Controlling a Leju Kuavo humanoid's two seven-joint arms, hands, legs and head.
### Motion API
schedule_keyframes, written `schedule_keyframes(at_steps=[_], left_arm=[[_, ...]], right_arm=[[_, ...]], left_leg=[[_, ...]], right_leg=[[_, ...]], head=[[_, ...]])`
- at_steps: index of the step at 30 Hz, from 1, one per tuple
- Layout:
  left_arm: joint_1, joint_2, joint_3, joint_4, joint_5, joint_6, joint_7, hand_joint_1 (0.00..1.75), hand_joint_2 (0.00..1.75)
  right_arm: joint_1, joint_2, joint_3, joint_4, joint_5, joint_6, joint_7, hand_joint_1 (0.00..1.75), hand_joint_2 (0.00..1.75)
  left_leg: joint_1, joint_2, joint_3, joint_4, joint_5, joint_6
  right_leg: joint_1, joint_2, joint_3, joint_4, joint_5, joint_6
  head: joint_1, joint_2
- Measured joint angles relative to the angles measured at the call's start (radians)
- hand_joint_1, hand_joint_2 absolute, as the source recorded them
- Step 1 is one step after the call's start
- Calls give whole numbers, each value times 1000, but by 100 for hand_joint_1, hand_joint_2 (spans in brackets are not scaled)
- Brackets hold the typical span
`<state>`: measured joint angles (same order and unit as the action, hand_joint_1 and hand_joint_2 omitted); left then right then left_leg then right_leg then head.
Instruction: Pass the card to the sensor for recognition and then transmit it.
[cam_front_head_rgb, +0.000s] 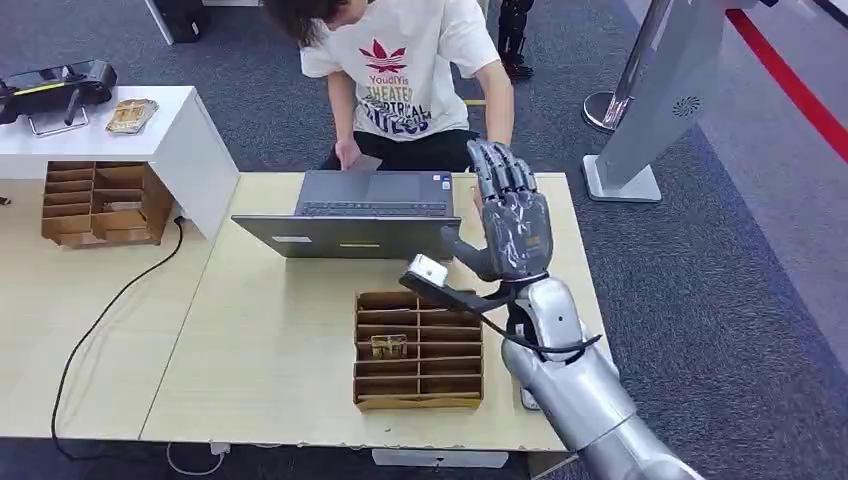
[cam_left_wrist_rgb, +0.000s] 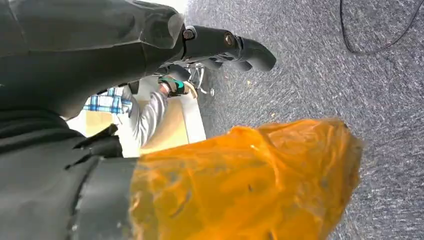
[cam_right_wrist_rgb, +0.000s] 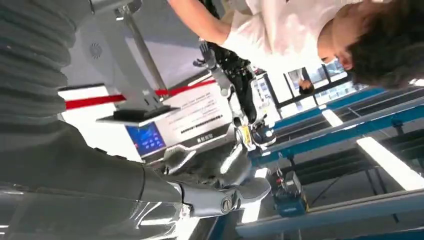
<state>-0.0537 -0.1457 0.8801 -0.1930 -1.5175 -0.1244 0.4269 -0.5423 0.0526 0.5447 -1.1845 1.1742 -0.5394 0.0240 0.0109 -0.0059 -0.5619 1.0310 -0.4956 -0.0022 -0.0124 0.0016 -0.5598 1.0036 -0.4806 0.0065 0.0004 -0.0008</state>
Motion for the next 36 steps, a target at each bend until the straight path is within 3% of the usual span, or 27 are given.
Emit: schedule_keyframes(at_steps=[8,10,12,19,21,29,36], left_arm=[[0,0,0,0,0,0,0,0,0],[0,0,0,0,4,0,0,0,0],[1,0,0,0,11,2,0,0,0],[2,-7,13,0,38,12,0,0,0],[4,-9,23,0,45,15,0,0,0],[5,-19,53,0,64,23,0,0,0],[5,-26,71,0,67,23,0,0,0]], right_arm=[[14,3,2,-13,-8,-1,-3,0,0],[20,3,2,-19,-61,0,-34,0,0],[47,8,2,-50,-178,9,-87,0,0],[237,24,-24,-274,-795,164,-305,0,0],[298,24,-41,-345,-919,199,-345,0,0],[504,22,-106,-560,-1205,367,-446,0,0],[596,12,-137,-641,-1342,538,-471,0,0]], left_leg=[[0,0,0,0,0,0],[0,0,0,0,0,0],[0,0,0,0,0,0],[0,-1,-3,0,0,0],[0,-1,-3,0,-1,0],[0,-1,-4,0,-1,0],[0,0,-3,0,-1,0]], right_leg=[[0,0,0,0,0,0],[0,0,0,0,0,0],[0,0,0,0,0,0],[0,-1,-3,0,-1,0],[0,-1,-3,0,-1,-1],[0,-1,-4,0,-1,-1],[0,0,-4,0,-1,-1]], head=[[0,0],[0,0],[0,0],[0,0],[0,0],[0,0],[0,0]])
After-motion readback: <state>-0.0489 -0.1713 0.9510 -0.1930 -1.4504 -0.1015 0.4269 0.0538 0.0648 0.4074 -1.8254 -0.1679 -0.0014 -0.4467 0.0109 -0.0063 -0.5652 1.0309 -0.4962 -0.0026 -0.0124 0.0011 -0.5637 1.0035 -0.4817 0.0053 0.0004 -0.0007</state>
